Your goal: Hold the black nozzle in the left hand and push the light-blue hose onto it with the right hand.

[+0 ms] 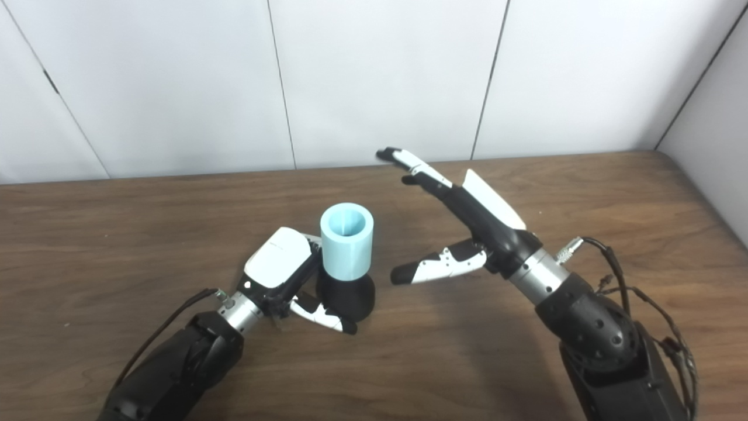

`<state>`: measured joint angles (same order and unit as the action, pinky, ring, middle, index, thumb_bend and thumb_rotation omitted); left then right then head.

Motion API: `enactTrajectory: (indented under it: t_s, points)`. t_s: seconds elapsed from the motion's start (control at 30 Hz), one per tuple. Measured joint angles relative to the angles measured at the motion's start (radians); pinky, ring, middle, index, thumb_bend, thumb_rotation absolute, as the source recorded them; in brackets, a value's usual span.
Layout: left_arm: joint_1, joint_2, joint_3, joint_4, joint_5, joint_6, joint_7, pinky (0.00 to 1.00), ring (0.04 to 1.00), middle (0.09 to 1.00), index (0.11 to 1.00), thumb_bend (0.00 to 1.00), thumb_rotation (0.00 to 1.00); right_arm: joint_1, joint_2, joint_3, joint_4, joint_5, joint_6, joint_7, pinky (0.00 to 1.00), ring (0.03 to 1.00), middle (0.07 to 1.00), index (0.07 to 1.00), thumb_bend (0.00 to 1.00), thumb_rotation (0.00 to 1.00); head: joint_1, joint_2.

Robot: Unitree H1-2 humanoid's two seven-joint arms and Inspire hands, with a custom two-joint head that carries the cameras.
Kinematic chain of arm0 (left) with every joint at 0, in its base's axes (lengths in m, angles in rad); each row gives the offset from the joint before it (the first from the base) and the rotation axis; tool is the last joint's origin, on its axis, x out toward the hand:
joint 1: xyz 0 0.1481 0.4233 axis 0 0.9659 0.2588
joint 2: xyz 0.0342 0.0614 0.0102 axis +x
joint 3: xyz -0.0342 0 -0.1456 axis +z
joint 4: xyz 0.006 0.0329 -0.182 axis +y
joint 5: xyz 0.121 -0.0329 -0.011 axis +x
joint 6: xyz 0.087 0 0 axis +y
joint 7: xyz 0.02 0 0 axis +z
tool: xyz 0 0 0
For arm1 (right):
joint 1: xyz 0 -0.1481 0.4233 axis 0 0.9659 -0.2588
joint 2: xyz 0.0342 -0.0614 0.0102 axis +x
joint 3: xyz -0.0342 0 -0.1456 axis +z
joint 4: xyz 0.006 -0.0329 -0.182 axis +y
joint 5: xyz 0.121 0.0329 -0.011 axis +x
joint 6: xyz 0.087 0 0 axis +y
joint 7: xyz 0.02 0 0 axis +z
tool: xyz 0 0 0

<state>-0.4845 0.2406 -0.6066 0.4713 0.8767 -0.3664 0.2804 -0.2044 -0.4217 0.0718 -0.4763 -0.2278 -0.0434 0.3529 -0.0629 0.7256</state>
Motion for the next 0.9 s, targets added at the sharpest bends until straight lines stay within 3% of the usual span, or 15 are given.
enactTrajectory:
  t_s: [0.27,0.63,0.9]
  points:
    - [-0.009,-0.005,-0.006,0.011,0.0,0.0,0.003,0.32,0.403,0.448,0.527,0.5,0.0,-0.054,-0.013,0.081,-0.04,-0.148,-0.033,0.052,0.89,0.941,0.875,0.832,0.67,0.8,0.002,-0.002]
    - [-0.009,-0.005,-0.006,0.01,0.0,0.0,0.003,0.33,0.408,0.453,0.527,0.5,0.0,-0.089,-0.021,0.135,-0.04,-0.246,-0.047,0.135,0.92,0.976,0.913,0.854,0.69,0.79,0.003,0.002]
    - [-0.009,-0.005,-0.006,0.011,0.0,0.0,0.004,0.33,0.406,0.451,0.527,0.5,0.0,-0.103,-0.035,0.162,-0.024,-0.304,-0.047,0.192,0.98,1.0,0.958,0.911,0.72,0.84,0.003,0.005]
